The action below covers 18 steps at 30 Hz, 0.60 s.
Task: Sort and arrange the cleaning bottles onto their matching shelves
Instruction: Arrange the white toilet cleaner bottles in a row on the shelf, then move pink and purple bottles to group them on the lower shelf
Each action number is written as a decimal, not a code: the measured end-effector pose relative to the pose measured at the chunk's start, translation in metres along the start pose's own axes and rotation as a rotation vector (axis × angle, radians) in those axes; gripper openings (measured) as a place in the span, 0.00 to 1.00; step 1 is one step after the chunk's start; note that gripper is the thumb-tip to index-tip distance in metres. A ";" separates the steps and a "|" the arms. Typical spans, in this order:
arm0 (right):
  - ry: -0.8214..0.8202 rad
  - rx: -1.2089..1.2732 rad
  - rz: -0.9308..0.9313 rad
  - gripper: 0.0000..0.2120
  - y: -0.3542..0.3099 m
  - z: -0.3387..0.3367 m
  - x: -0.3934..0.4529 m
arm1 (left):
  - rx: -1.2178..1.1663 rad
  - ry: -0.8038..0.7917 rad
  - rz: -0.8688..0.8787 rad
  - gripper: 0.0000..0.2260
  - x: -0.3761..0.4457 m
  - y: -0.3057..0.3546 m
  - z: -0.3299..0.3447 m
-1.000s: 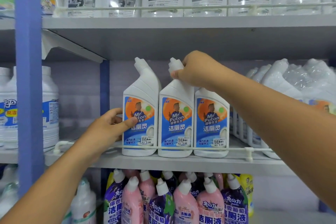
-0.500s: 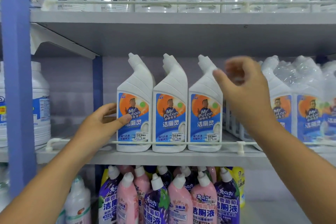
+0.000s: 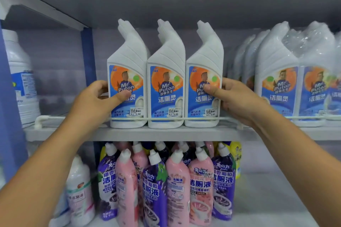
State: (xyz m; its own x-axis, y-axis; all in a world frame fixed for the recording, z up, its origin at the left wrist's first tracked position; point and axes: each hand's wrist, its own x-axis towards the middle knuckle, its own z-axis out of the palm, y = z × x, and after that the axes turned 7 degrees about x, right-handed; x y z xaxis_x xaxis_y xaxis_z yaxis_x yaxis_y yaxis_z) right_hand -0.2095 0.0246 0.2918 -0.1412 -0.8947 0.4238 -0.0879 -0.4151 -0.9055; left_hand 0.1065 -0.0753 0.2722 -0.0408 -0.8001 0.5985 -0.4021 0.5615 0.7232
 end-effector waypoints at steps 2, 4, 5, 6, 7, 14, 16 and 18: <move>0.007 0.003 -0.007 0.24 0.000 0.001 -0.001 | 0.063 0.012 0.044 0.17 -0.005 -0.001 0.003; 0.030 -0.018 -0.024 0.21 0.000 0.004 -0.003 | 0.136 0.040 0.102 0.17 -0.013 -0.003 0.008; 0.057 -0.041 -0.043 0.19 0.001 0.006 -0.005 | 0.143 0.065 0.128 0.17 -0.017 -0.004 0.012; 0.101 -0.066 -0.072 0.19 0.001 0.007 -0.006 | 0.122 0.097 0.147 0.17 -0.020 -0.003 0.016; 0.158 -0.099 -0.112 0.19 0.002 0.008 -0.008 | 0.081 0.132 0.155 0.18 -0.025 -0.002 0.020; 0.448 -0.115 -0.462 0.16 0.028 0.015 -0.089 | -0.077 0.339 0.091 0.30 -0.119 -0.006 0.070; 0.494 -0.039 -0.478 0.12 0.056 0.013 -0.124 | -0.154 0.330 0.022 0.27 -0.161 -0.020 0.092; 0.514 0.010 -0.362 0.11 0.095 0.004 -0.147 | -0.216 0.228 -0.122 0.25 -0.197 -0.041 0.117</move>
State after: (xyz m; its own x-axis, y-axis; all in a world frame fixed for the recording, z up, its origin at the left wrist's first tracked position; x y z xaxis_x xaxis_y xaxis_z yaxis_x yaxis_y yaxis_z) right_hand -0.1933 0.1157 0.1431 -0.5601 -0.5043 0.6572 -0.2103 -0.6807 -0.7017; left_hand 0.0237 0.0342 0.0841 0.2110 -0.8102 0.5469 -0.1874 0.5156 0.8361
